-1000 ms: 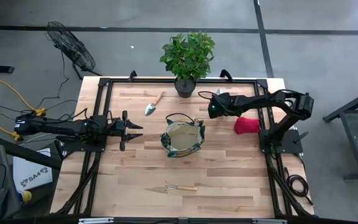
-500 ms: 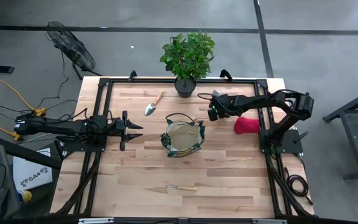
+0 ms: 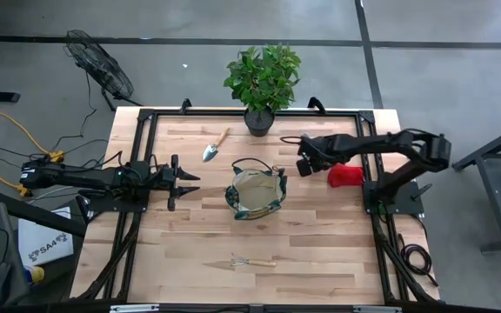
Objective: Pick & Place Garden tools in Gardening bag
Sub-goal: Put the right brown trowel into the gardening bag
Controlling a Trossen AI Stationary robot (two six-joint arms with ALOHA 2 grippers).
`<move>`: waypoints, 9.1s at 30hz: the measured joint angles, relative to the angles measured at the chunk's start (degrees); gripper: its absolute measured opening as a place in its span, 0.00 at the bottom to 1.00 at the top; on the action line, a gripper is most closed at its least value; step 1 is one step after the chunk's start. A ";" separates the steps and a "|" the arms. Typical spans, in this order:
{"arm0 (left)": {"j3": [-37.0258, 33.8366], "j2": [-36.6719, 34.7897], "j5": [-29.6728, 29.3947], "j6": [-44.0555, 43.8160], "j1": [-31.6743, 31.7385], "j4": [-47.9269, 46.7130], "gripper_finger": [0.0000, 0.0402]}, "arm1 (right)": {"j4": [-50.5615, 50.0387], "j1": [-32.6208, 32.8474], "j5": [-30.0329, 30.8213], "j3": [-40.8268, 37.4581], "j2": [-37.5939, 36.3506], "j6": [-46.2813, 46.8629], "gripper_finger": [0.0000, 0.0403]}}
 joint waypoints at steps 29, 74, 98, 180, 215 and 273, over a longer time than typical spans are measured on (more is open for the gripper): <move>2.91 0.00 0.11 -1.11 0.00 0.22 0.34 | -3.93 22.41 3.40 0.00 -26.71 9.90 0.15; 3.06 0.00 0.55 -2.03 0.00 1.11 0.34 | 33.99 41.34 45.19 10.19 -13.76 -98.77 0.15; 6.48 0.18 -1.66 -18.84 0.00 22.37 0.34 | 55.05 38.63 43.21 10.36 -0.04 -153.09 0.15; 38.91 44.85 30.36 -28.17 5.25 7.15 0.47 | 63.97 36.54 24.46 22.70 10.21 -164.15 0.15; 38.86 44.89 28.54 -21.14 5.27 6.60 0.18 | 62.90 37.40 25.09 22.73 10.19 -140.79 0.47; 38.88 51.78 -47.59 -2.26 -25.92 19.40 0.15 | 50.44 45.44 71.56 20.11 1.07 -50.06 0.64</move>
